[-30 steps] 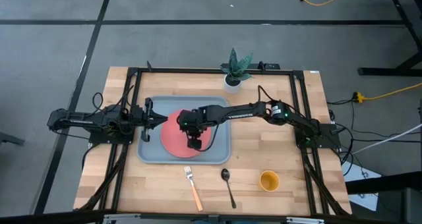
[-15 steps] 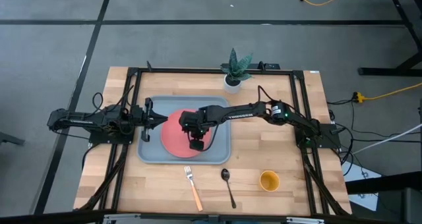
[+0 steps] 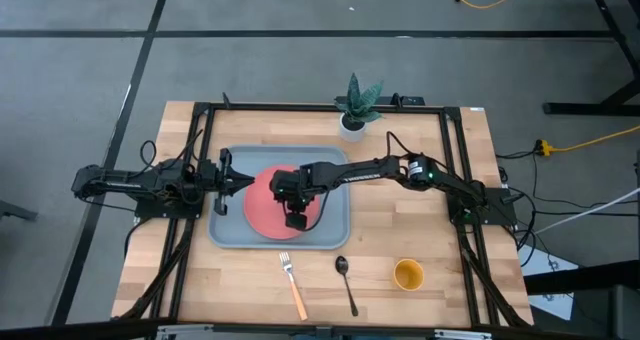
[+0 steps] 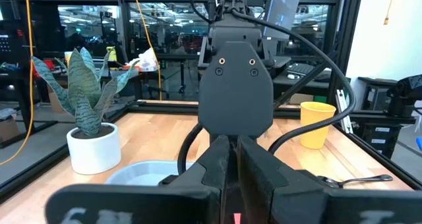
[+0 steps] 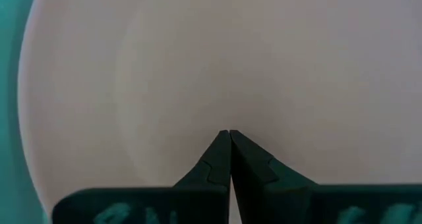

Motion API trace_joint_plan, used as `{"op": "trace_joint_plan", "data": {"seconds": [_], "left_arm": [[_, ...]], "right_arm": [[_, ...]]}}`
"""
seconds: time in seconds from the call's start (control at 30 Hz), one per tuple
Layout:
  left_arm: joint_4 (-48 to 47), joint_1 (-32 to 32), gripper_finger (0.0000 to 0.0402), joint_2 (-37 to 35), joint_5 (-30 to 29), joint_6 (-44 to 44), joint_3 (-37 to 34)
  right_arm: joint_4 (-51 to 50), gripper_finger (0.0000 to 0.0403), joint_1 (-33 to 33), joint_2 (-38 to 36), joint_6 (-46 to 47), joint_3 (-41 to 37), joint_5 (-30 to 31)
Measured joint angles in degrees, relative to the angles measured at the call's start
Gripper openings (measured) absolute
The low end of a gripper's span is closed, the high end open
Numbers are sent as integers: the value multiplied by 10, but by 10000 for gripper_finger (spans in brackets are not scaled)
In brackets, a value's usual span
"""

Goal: Pick and place plate/cup/fork/spoon on tray
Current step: Put the pink plate on the gray tray

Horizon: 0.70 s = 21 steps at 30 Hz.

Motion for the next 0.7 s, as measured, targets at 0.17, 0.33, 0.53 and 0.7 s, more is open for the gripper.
{"op": "trace_joint_plan", "data": {"seconds": [0.17,0.33,0.53,0.7], "left_arm": [[0,0,27,0,0,0,0],[0,0,28,0,0,0,0],[0,0,27,0,0,0,0],[0,0,27,0,0,0,0]], "right_arm": [[5,9,0,1,-3,0,0],[21,9,0,2,-16,0,0],[44,9,0,3,-30,0,1],[57,9,-4,4,-34,0,1]]}}
